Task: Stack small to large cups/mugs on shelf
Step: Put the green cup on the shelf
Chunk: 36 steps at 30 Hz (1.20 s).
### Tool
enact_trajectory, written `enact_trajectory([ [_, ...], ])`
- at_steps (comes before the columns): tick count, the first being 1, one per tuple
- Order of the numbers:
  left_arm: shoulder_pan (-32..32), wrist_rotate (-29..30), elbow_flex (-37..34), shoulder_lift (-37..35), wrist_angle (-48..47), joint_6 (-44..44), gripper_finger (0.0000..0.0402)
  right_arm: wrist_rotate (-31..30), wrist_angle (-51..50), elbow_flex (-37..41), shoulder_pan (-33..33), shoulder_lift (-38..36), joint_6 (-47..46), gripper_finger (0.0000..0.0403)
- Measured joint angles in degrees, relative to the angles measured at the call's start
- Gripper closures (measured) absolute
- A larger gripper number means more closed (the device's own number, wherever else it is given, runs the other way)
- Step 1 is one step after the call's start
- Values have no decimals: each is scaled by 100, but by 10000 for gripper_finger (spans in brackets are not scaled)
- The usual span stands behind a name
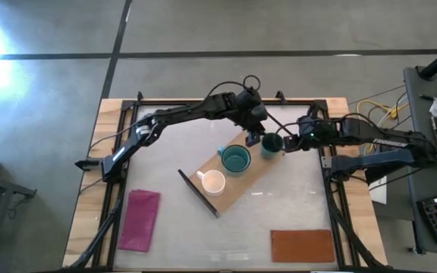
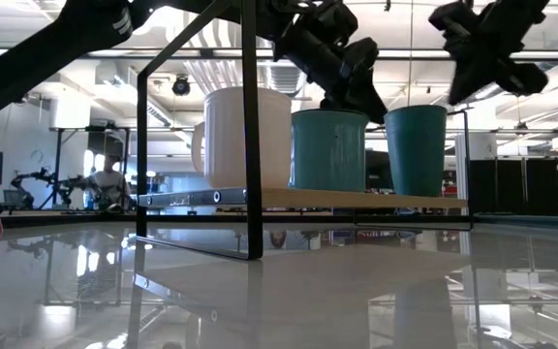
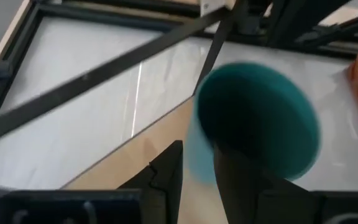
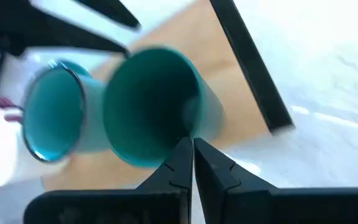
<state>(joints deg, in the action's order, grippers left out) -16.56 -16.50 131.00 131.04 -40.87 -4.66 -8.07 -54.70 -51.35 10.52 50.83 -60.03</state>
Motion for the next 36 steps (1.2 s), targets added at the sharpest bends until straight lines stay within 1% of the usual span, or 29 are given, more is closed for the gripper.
enact_trajectory([
  [2,-12,43,3,0,-173,-14,326,190,-314,0,-8,0,-3,394],
  [4,-25,48,15,0,-336,-16,326,254,-549,14,-41,42,-35,394],
  [13,-31,48,-15,0,-678,-15,326,355,-446,251,-76,248,-151,394],
  [17,-63,84,-15,-2,-694,-18,326,375,-223,363,-76,442,-144,394],
  [22,-182,184,-68,-3,-981,-65,326,348,268,387,-74,715,44,394],
  [28,-234,183,-248,-15,-839,-64,326,310,358,391,-74,1012,68,394],
  [32,-234,178,-472,-15,-729,-57,326,308,658,391,-74,1174,106,394],
  [36,-234,174,-549,-15,-658,-64,326,308,943,391,-62,1337,109,394],
])
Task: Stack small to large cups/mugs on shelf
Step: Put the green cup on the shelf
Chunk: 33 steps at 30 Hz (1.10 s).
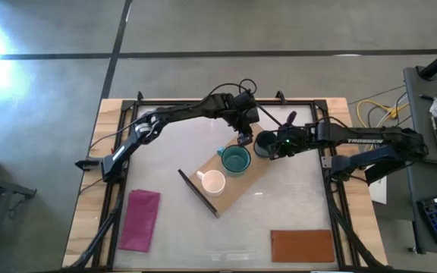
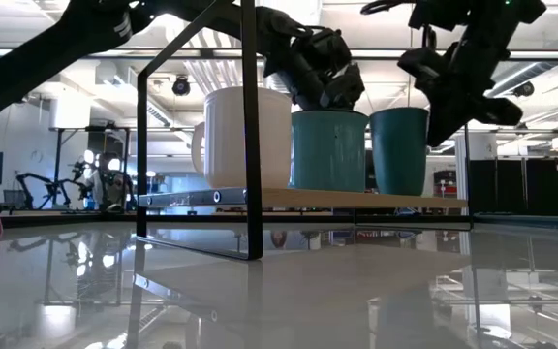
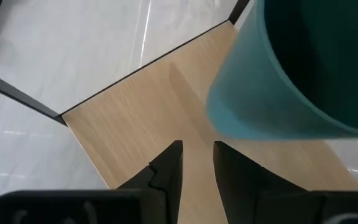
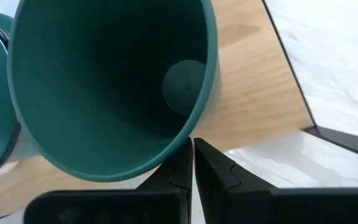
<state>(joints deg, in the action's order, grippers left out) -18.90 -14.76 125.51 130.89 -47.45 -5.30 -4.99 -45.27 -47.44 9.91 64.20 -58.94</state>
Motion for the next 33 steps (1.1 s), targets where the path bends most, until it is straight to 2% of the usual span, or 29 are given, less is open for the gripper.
enact_trajectory([
  [15,-220,2,-30,-46,-87,-168,326,-14,698,0,134,417,210,394],
  [33,-415,181,-30,-310,-413,-453,326,-111,1222,0,213,397,192,394],
])
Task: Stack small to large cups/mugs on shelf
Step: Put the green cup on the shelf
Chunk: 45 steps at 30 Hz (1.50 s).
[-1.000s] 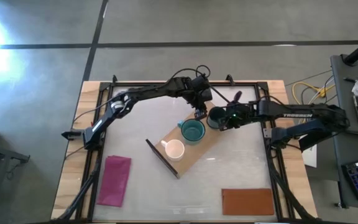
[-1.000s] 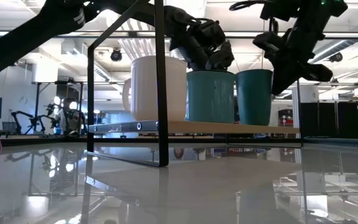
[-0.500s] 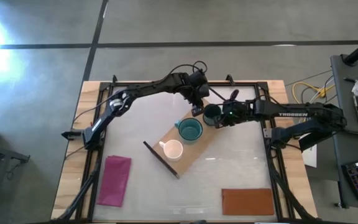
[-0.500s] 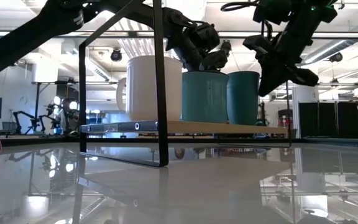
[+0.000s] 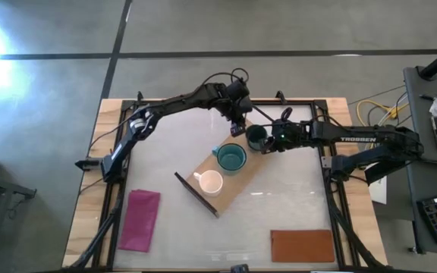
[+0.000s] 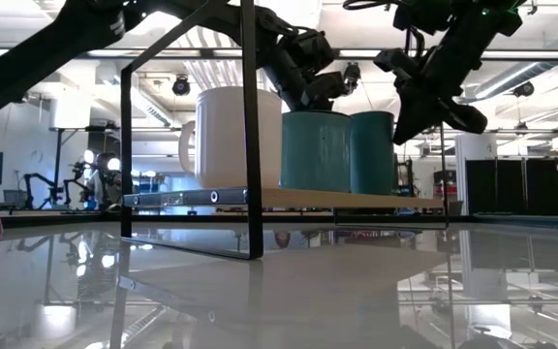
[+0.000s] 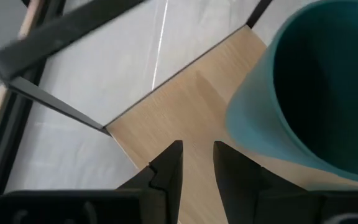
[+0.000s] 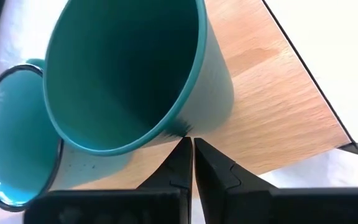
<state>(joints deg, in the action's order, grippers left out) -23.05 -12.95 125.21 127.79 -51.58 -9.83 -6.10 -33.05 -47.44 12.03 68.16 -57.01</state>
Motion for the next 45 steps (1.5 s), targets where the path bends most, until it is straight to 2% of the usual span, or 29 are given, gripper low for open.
enact_trajectory([
  [9,2,-4,-184,-7,1,-1,326,166,4,0,-11,-19,-232,394],
  [15,-11,-7,-247,-7,7,-85,326,169,-80,-2,-399,-96,-269,394],
  [21,-22,-13,-245,-11,9,-281,326,-591,-592,-2,-886,-255,-229,394],
  [28,-37,-22,-258,-11,5,-438,326,-1633,-450,-9,-1291,-139,-390,394],
  [45,-72,-31,-258,-44,9,-578,326,-1649,195,-9,-1314,266,-407,394],
])
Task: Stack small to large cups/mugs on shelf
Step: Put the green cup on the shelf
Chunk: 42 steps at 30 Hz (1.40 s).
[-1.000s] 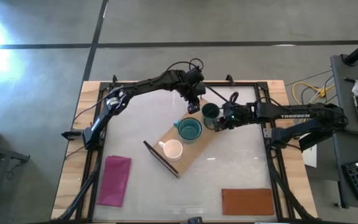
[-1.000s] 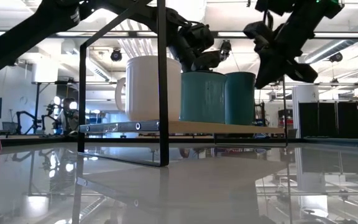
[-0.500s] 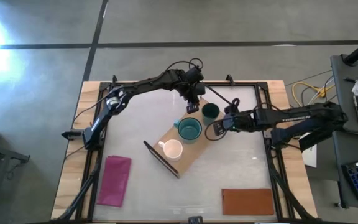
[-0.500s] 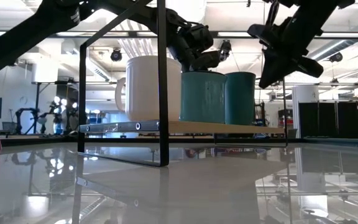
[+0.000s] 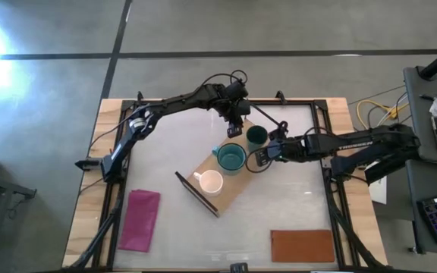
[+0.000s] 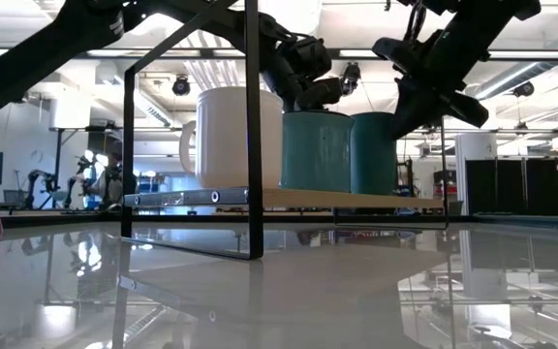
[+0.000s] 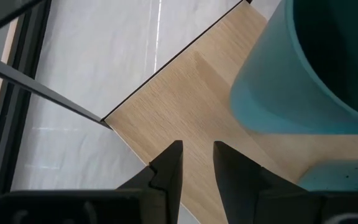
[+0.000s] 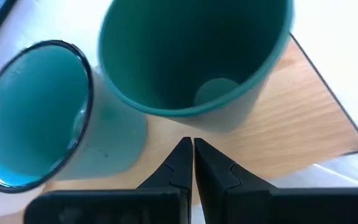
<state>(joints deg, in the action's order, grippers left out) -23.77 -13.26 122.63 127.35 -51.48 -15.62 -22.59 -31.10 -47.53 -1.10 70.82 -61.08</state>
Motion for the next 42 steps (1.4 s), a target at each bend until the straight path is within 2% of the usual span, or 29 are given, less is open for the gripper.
enact_trajectory([
  [11,-2,0,0,0,33,2,326,4,413,2,0,401,7,394],
  [21,-2,0,-4,0,46,7,326,44,-109,4,0,248,24,394],
  [30,-2,0,-11,0,175,13,326,-555,-205,4,49,244,-46,394],
  [42,-2,0,-13,0,171,13,326,-524,152,4,127,241,212,394],
])
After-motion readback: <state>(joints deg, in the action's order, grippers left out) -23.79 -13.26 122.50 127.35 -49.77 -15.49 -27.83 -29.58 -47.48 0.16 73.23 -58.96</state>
